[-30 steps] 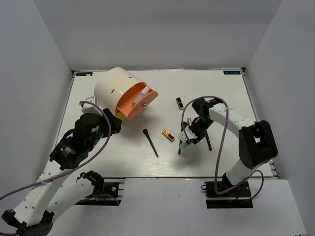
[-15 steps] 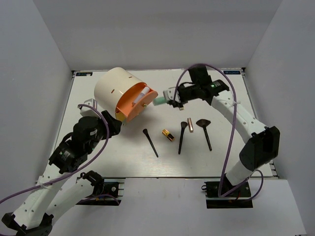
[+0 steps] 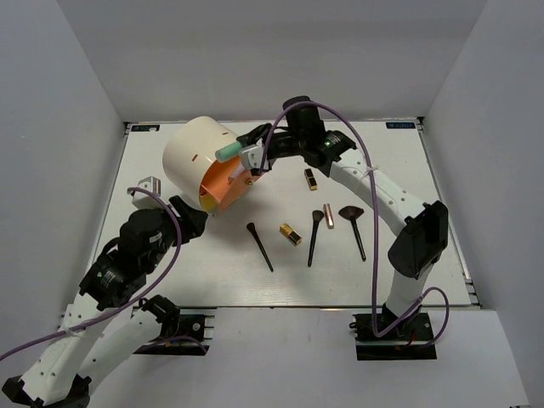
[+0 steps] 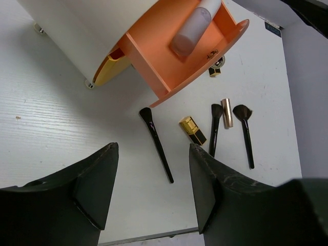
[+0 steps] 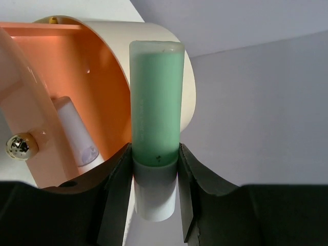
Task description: Organize the makeup
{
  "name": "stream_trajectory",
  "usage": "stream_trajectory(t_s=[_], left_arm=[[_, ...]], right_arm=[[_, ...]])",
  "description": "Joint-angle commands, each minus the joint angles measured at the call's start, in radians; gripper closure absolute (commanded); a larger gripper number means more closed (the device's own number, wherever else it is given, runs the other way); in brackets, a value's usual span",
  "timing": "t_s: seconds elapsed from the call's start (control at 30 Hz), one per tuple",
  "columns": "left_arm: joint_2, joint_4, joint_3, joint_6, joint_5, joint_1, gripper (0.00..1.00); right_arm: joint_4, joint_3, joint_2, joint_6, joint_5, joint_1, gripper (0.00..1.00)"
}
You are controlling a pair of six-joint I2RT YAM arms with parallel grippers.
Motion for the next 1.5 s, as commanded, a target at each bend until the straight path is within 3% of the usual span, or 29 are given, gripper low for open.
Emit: stream_trajectory(t_s=[0.0, 0.3, 0.67, 0.77, 0.87, 0.97, 1.17, 1.33, 1.47], left_arm=[[-0.010, 0.008, -0.006, -0.007, -0.012, 0.005, 0.33], [-0.022, 0.020, -0.030, -0.007, -0.014, 0.005, 0.33], [-0.039, 0.025, -0.052, -0.016, -0.012, 0.005, 0.33], [-0.045, 0.025, -0.056, -0.021, -0.011, 0.005, 0.33], [-0.047, 0.023, -0.056, -0.022, -0.011, 0.005, 0.33], [-0.047, 0.023, -0.056, -0.022, -0.012, 0.005, 0.33], [-0.042, 0.031, -0.053, -0.022, -0.003, 0.005, 0.33], [-0.029, 0.058, -0.059, -0.022, 0.029, 0.005, 0.33], [0.030, 0.118, -0.050, 0.008, 0.109, -0.004, 0.36]], right_arm=[[0.054, 0.035, -0.002, -0.097, -0.004, 0.019, 1.00], [0.005, 0.024, 0.007, -0.186, -0.010, 0.038, 1.00], [-0.109, 0.061, 0.046, -0.232, -0.011, 0.045, 0.87], [-0.116, 0.062, 0.050, -0.237, -0.010, 0.047, 0.80], [-0.112, 0.062, 0.052, -0.234, -0.008, 0.047, 0.62], [-0.104, 0.061, 0.050, -0.232, -0.010, 0.042, 0.51], [-0.092, 0.058, 0.050, -0.225, -0.010, 0.047, 0.40], [-0.072, 0.052, 0.041, -0.203, -0.014, 0.045, 0.43], [0.030, 0.033, 0.009, -0.125, -0.016, 0.041, 0.55]])
